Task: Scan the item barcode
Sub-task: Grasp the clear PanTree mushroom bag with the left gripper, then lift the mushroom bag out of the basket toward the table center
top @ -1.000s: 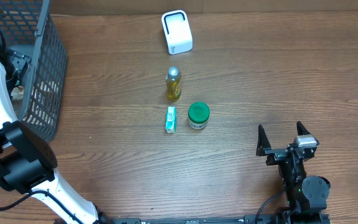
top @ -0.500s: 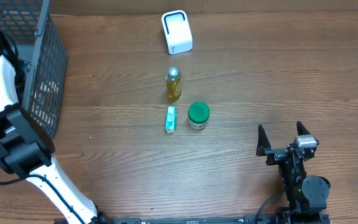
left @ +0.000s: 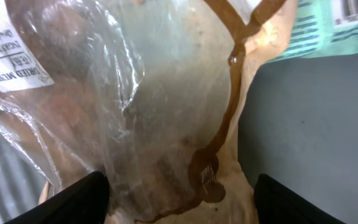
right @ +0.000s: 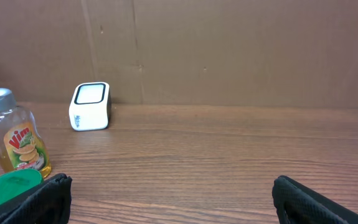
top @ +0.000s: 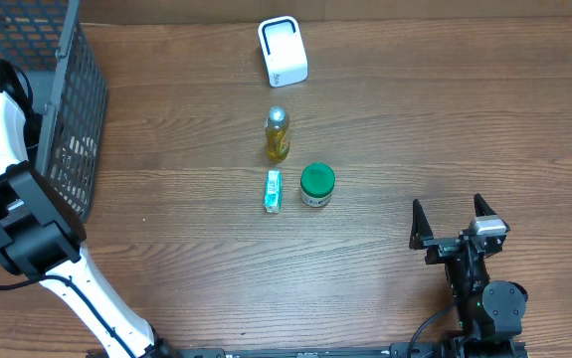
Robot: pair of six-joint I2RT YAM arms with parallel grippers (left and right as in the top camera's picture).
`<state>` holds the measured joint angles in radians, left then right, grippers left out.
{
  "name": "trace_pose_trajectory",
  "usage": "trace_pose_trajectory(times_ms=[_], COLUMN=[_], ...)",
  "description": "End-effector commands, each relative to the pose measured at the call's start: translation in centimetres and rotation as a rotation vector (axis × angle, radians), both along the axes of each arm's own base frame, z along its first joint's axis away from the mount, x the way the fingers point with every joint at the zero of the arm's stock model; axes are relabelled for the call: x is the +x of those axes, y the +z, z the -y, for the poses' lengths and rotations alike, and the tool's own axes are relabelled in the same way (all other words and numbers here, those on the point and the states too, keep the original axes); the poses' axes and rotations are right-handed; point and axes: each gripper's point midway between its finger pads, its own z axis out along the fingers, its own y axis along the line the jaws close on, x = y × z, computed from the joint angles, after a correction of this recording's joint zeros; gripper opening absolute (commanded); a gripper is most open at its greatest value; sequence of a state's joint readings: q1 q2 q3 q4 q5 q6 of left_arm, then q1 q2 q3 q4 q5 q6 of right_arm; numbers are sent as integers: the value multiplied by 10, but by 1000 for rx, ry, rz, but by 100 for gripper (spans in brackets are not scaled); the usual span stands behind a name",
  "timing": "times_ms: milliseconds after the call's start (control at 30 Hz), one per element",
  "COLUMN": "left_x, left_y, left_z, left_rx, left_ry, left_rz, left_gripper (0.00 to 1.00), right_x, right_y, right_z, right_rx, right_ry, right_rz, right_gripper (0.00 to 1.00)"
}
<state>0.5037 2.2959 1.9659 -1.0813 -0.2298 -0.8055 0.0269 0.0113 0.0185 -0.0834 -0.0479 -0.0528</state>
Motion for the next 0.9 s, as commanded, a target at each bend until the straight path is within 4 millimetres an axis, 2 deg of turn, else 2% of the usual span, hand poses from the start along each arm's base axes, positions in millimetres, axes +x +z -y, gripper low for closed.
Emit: trace_pose_trajectory(times_ms=[0, 333, 867], left_x=[-12, -31, -32], left_y=[-25, -24, -24], left_z=[-1, -5, -3], left_rx=[-21, -6, -17], left_ry=[-13, -45, -53], left_rz=[-83, -171, -179], left_gripper=[77, 80, 84], right_x=[0, 0, 0], right_y=[-4, -4, -4], right_z=[-1, -1, -1], right_rx=[-1, -1, -1], right_ry=[3, 3, 3], right_rz=[-4, -4, -4], right_gripper=[100, 100, 100])
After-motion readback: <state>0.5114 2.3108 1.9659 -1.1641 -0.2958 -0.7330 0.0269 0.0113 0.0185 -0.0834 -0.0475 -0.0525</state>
